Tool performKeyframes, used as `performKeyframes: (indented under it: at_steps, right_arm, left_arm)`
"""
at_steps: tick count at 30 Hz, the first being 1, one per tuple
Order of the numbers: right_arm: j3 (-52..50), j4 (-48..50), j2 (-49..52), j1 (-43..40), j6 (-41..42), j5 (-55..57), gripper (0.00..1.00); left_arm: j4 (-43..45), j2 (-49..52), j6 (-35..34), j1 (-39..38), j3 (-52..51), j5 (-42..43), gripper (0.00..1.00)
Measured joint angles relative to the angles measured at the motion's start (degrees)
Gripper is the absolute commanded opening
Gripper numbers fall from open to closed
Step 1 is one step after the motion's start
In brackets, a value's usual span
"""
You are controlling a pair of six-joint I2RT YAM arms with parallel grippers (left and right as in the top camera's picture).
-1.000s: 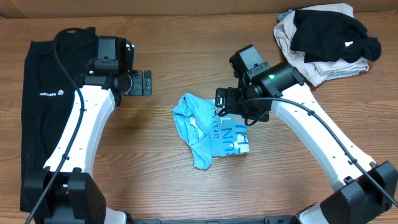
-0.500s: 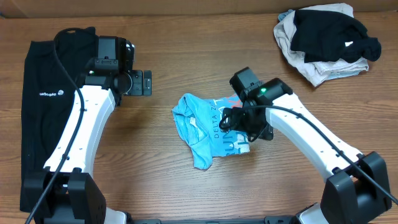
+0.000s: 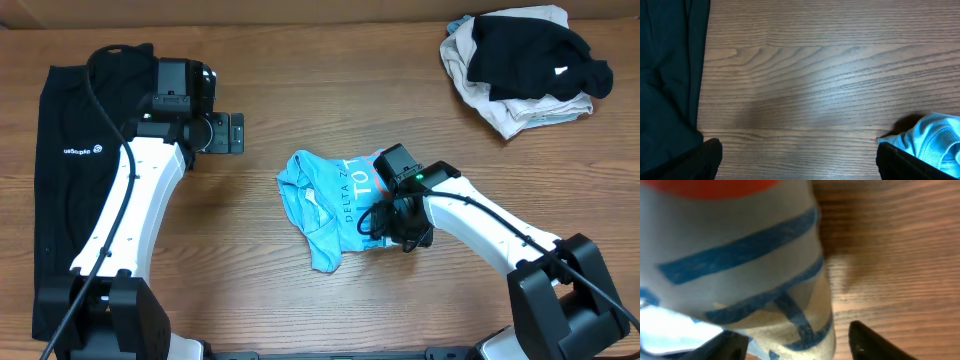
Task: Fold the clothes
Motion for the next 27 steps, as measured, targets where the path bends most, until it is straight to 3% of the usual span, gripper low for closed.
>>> performKeyframes:
  at_steps: [8,14,23,24,25,26,27]
  right_arm:
    - [-1.38,2.38,0.00,0.00,-3.61,0.31,0.04]
    - [-1.46,4.17,0.00,-1.70,-4.17,0.98,0.04]
    - [-1.57,14.97,0.00,-15.37,-10.12,1.29,0.04]
    - [-1.62,17.92,0.00,-17.16,-11.08,1.07,0.09]
    - [-1.66,21.33,0.00,-19.08,-11.69,0.35,0.25]
    - [-1.66,25.20,0.00,-20.79,-12.17,-0.87,0.62]
    - [-1.64,27.21,0.00,-21.92,-12.94,-1.90,0.85]
  left_arm:
    - [0.00,0.00,0.00,0.00,0.00,0.00,1.00]
    - [-0.02,0.00,0.00,0.00,0.00,0.00,1.00]
    - [-0.44,0.00,0.00,0.00,0.00,0.00,1.00]
    - [-0.42,0.00,-0.02,0.00,0.00,0.00,1.00]
    - [-0.42,0.00,0.00,0.00,0.00,0.00,1.00]
    - [-0.39,0.00,-0.02,0.00,0.00,0.00,1.00]
    - [-0.42,0.00,0.00,0.00,0.00,0.00,1.00]
